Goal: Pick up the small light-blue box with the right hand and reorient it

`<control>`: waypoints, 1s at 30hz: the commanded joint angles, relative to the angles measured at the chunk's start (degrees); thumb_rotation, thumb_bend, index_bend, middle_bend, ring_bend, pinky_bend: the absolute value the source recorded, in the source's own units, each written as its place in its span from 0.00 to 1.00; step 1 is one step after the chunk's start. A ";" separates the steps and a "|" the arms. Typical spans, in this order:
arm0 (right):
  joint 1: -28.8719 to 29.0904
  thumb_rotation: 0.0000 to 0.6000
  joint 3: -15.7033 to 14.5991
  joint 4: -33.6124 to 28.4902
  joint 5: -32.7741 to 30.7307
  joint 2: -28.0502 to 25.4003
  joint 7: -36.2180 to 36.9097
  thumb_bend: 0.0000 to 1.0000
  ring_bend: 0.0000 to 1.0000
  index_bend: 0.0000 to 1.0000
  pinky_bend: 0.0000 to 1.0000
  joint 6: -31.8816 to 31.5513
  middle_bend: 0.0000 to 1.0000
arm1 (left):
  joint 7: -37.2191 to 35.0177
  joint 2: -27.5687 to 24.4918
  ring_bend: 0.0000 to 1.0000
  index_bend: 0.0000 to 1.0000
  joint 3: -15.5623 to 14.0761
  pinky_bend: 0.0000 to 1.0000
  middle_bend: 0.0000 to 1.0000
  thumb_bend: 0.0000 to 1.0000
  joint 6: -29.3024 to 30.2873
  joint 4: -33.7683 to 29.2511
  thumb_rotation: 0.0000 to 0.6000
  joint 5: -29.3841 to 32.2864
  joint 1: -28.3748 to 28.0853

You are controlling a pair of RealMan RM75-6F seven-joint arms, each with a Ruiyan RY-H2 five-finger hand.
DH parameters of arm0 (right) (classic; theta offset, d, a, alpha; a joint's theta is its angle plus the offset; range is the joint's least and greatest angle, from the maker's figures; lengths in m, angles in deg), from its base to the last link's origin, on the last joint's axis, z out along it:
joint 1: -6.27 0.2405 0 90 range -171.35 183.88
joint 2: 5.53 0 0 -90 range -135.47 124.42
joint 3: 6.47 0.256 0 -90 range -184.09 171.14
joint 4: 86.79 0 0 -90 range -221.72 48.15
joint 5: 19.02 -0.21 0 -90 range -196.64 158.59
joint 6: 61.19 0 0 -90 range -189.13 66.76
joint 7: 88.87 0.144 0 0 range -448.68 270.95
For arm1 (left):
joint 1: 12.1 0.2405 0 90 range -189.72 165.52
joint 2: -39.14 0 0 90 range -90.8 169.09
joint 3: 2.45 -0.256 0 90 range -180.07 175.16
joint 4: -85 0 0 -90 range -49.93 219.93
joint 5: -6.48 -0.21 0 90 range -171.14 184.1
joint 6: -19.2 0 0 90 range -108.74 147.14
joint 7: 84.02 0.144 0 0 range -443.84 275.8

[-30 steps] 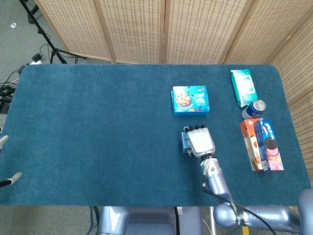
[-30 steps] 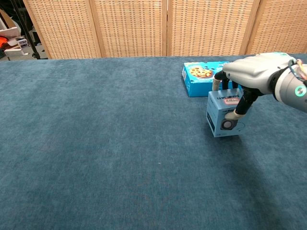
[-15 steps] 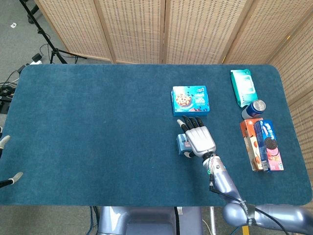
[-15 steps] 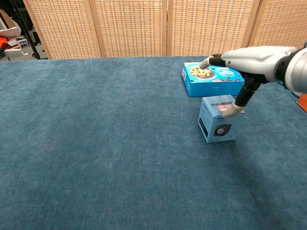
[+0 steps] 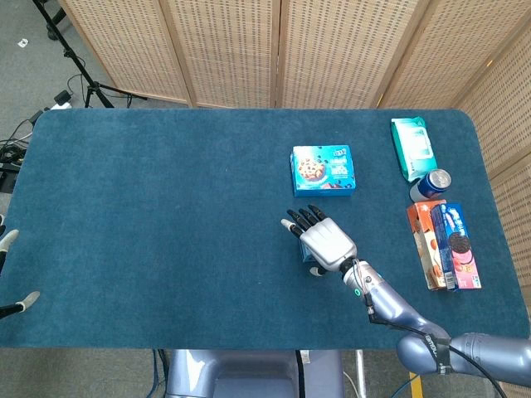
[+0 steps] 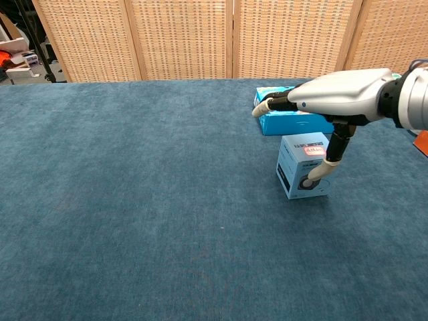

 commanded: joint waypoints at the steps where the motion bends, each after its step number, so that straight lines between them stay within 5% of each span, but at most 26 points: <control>1: 1.08 1.00 -1.31 3.92 2.13 2.27 -1.13 0.05 0.00 0.02 0.03 -1.05 0.00 | 0.09 0.03 0.00 0.00 0.07 0.00 0.00 0.00 -0.01 -0.01 1.00 0.14 -0.01; 9: 2.98 1.00 -2.42 7.10 -1.86 3.97 -3.30 0.11 0.03 0.10 0.09 0.05 0.15 | 0.39 0.15 0.00 0.00 0.32 0.00 0.00 0.00 -0.71 0.11 1.00 0.96 -0.28; 20: 2.21 1.00 -3.39 13.21 2.91 8.36 0.91 0.34 0.29 0.40 0.26 -2.65 0.45 | 0.51 0.18 0.00 0.00 0.43 0.00 0.00 0.00 -1.04 0.07 1.00 1.35 -0.41; 30: -3.66 1.00 -1.52 12.04 14.77 6.37 26.10 0.41 0.30 0.41 0.30 -8.66 0.46 | 0.17 0.04 0.00 0.00 0.20 0.00 0.00 0.00 -0.84 -0.01 1.00 0.80 -0.32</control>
